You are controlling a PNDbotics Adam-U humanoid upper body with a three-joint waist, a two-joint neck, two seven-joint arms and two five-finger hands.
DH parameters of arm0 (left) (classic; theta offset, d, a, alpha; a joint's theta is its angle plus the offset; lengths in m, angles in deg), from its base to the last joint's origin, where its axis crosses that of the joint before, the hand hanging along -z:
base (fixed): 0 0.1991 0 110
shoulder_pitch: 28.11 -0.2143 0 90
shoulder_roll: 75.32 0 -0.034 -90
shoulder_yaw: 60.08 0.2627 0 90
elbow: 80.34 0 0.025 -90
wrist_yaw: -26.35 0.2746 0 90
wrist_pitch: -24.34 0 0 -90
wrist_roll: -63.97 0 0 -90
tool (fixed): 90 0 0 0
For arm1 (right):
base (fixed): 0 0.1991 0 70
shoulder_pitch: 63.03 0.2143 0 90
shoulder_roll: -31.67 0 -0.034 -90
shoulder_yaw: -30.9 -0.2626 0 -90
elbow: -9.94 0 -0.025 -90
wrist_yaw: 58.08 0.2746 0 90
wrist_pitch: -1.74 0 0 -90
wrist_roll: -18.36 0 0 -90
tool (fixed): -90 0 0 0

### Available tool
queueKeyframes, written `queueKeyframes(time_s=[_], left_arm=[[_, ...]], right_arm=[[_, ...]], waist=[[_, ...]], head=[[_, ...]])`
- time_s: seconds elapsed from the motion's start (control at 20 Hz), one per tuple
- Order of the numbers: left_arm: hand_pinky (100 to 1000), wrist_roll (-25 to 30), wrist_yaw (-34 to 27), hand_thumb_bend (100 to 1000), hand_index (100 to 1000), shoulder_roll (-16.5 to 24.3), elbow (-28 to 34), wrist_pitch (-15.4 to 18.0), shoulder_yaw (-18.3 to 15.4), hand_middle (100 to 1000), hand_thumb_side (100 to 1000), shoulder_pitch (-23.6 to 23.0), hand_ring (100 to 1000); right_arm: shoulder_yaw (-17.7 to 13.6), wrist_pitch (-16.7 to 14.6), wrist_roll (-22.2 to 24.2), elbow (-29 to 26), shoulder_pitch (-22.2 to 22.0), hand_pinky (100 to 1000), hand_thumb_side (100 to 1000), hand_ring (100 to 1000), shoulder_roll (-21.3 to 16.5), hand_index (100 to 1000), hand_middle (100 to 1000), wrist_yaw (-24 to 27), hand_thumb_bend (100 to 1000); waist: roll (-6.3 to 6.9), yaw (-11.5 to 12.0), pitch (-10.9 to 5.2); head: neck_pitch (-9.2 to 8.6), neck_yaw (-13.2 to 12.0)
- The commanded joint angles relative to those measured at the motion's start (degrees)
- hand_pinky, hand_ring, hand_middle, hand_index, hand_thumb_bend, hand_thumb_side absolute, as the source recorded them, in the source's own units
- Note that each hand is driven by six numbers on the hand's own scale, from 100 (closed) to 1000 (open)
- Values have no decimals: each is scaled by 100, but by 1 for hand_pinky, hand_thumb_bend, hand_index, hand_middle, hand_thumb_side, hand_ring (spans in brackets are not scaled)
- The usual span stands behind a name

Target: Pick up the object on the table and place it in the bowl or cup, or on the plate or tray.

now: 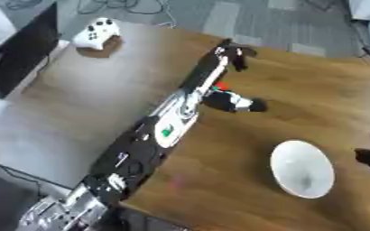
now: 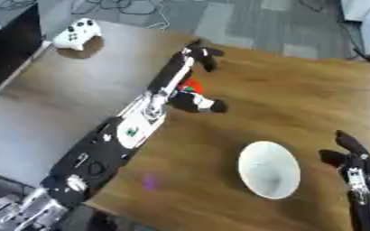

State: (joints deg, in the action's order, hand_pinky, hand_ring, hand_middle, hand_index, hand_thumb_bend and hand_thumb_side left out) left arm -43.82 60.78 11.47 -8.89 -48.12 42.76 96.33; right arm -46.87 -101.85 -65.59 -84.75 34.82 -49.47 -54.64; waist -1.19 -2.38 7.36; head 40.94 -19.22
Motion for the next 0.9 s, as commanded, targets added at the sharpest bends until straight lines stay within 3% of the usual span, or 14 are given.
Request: queueKeyframes(time_s=[0.05,0.9], left_arm=[[1000,-33,71,981,781,198,-12,5,-108,465,867,12,516],[1000,-44,358,1000,777,312,-267,113,-224,459,859,-86,512]], right_arm=[[-40,19,-4,-137,16,779,742,739,-48,849,926,28,100],[-56,12,1,-194,-1,777,748,739,-33,848,924,68,100]], waist=[[-16,6,-49],[-87,-2,-13]], head=[[-91,-4],[-129,52]])
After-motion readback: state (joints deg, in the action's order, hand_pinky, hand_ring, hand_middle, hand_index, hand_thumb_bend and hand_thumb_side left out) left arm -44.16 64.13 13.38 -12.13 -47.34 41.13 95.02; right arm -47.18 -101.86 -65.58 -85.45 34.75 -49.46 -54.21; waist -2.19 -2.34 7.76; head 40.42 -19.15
